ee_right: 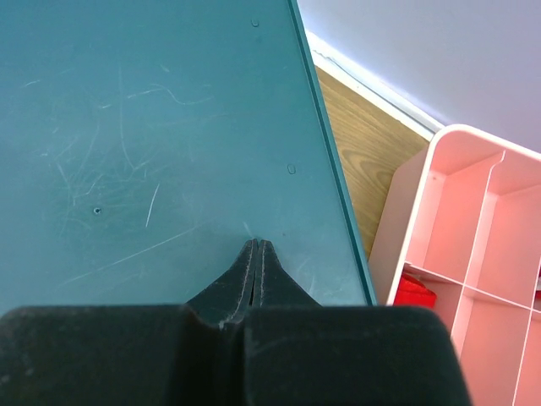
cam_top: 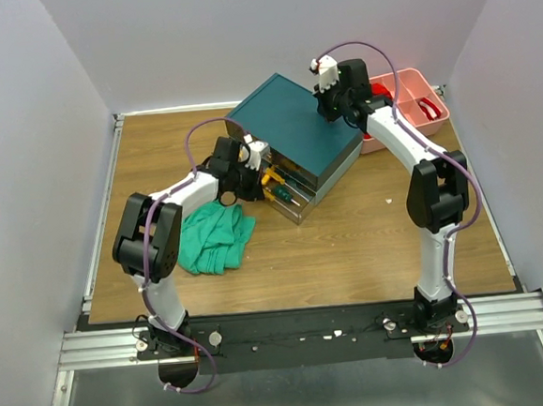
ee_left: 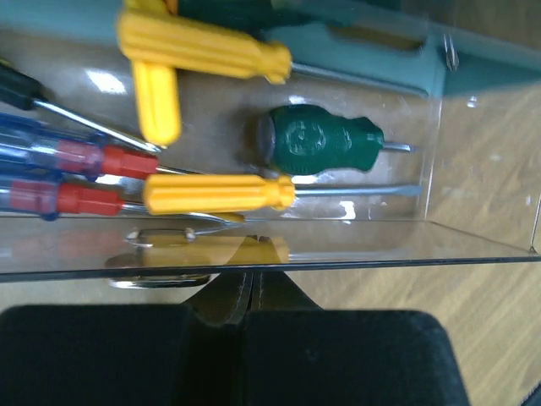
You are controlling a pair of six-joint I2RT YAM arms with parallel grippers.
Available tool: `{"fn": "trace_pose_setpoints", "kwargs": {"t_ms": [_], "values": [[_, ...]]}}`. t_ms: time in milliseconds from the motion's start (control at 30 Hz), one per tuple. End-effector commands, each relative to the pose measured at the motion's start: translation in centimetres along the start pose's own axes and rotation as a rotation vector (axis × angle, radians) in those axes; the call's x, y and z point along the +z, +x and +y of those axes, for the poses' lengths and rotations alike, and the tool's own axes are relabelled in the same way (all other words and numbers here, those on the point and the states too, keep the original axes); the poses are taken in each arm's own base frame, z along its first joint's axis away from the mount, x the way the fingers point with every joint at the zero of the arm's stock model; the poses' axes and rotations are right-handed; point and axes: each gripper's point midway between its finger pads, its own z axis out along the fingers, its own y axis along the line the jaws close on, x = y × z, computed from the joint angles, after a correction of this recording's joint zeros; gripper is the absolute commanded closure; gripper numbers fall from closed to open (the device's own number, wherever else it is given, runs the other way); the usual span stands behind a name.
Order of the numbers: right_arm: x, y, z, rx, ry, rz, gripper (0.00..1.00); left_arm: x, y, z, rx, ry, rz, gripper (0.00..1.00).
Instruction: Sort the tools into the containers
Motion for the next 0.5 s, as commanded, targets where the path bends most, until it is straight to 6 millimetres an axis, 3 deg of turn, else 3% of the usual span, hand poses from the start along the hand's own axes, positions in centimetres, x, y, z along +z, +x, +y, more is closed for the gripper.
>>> {"fn": "trace_pose_setpoints", "kwargs": {"t_ms": [0,33,100,267,467], "values": [[0.7,3.6,1.3,0.035,-0.057,0.087,0.99,1.2,-5.7,-0.3,0.034,0.023,-0.128,1.0],[0.6,3.9,1.4,0.04,-0.062,0.095,0.99,1.2,-7.1,-0.4,0.037,0.032,-0.155,1.0],[0.6,4.8,1.5,0.052,-0.064,0.116,0.99,2.4,-7.1,-0.5,-0.005,0.063,-0.145,0.99],[0.3,5.5,2.1,0.067,-0.08,0.132,1.0,3.3,-7.9,-2.8,-0.125,0.242,-0.206,0.8],[0.1,6.2,2.3,0.074,-0.081,0.144,0.99,3.0,-8.9,-2.0,-0.198,0.294,-0.415,0.62]]}}
